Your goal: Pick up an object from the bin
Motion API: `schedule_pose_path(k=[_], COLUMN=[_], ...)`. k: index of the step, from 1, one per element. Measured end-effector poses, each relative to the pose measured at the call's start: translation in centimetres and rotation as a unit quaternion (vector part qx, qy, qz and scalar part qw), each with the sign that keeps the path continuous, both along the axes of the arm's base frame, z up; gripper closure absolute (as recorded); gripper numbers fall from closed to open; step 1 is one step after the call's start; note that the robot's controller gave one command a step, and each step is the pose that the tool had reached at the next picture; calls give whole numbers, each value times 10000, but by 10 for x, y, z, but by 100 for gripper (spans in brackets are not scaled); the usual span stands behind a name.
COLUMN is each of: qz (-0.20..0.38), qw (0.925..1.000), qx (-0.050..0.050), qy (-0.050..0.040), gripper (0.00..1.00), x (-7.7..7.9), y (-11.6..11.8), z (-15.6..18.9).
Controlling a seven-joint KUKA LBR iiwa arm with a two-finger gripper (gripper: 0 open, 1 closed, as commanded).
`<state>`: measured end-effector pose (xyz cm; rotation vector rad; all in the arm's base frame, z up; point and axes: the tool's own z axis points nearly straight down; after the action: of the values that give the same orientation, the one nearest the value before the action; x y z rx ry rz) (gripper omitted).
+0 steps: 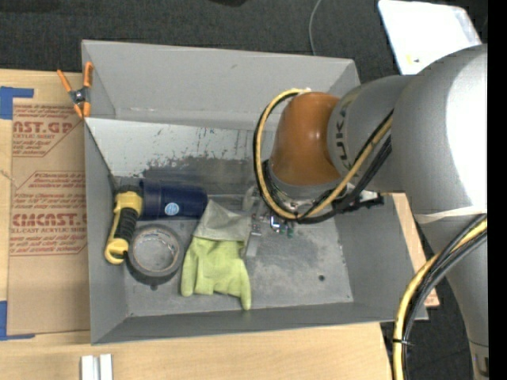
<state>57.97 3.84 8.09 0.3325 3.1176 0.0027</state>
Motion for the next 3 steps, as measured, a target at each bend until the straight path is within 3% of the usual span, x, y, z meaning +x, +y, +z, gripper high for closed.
schedule_pose_path(k=[1, 2, 3], qz=[630, -235, -528], qw=[9980, 9997, 9986], qx=[-9, 5, -12], qy=[-21, -2, -34], gripper=[0, 0, 100], x=[4, 4, -7], y=[-20, 35, 11], z=[21, -1, -11])
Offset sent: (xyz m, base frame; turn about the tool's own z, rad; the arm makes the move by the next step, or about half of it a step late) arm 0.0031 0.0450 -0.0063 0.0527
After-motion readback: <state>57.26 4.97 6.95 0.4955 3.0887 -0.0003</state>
